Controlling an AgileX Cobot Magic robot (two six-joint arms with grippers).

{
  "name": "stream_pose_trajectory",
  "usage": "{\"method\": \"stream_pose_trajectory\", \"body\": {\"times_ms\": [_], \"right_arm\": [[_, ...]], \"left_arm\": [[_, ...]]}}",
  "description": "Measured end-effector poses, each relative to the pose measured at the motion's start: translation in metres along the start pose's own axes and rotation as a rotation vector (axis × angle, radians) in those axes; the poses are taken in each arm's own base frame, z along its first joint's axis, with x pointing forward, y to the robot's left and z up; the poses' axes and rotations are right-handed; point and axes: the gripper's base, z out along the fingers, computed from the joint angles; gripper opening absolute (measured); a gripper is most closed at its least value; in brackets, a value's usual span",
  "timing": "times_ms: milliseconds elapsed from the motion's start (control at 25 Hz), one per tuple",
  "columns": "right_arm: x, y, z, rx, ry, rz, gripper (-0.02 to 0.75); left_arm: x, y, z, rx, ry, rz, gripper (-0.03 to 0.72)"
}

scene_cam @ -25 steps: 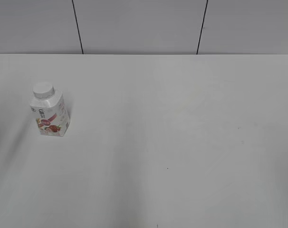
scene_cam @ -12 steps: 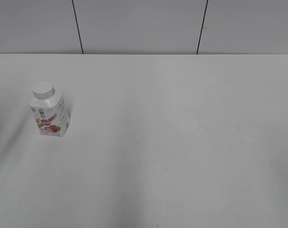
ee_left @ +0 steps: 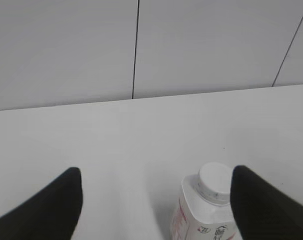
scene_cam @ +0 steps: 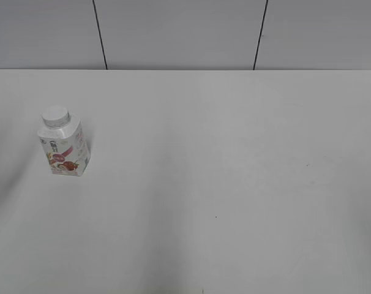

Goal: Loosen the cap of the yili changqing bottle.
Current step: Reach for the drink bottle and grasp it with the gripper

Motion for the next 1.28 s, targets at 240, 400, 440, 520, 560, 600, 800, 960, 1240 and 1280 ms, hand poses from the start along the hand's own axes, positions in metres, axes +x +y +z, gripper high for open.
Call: {"method": "stream_pose_trajectory", "body": {"times_ms": [240, 400, 440, 520, 560, 600, 800, 960, 1240, 1280], "right_arm": [[0.0, 0.0, 0.0, 0.0, 0.0, 0.0, 0.491], [0.0, 0.0, 0.0, 0.0, 0.0, 0.0, 0.491], [0.0, 0.0, 0.0, 0.0, 0.0, 0.0, 0.491], [0.0, 0.0, 0.0, 0.0, 0.0, 0.0, 0.491], [0.0, 0.0, 0.0, 0.0, 0.0, 0.0, 0.491], [0.0, 0.0, 0.0, 0.0, 0.0, 0.0, 0.491], [0.0, 0.0, 0.0, 0.0, 0.0, 0.0, 0.491], [0.0, 0.0, 0.0, 0.0, 0.0, 0.0, 0.491], [0.0, 0.0, 0.0, 0.0, 0.0, 0.0, 0.491], [0.0, 0.0, 0.0, 0.0, 0.0, 0.0, 0.491]], "left_arm": [[-0.003, 0.013, 0.004, 0.204, 0.09, 0.05, 0.554], [-0.004, 0.019, 0.01, 0.288, 0.161, 0.113, 0.554], [-0.005, 0.021, 0.011, 0.298, 0.174, 0.133, 0.554], [-0.008, 0.026, 0.013, 0.32, 0.203, 0.176, 0.554], [-0.007, 0.028, 0.014, 0.335, 0.218, 0.191, 0.554], [-0.007, 0.03, 0.016, 0.349, 0.225, 0.192, 0.554], [0.007, 0.039, 0.028, 0.388, 0.23, 0.204, 0.554], [0.013, 0.042, 0.033, 0.415, 0.191, 0.208, 0.554], [0.022, 0.054, 0.047, 0.492, 0.158, 0.173, 0.554], [0.024, 0.056, 0.049, 0.497, 0.164, 0.167, 0.554]]}}
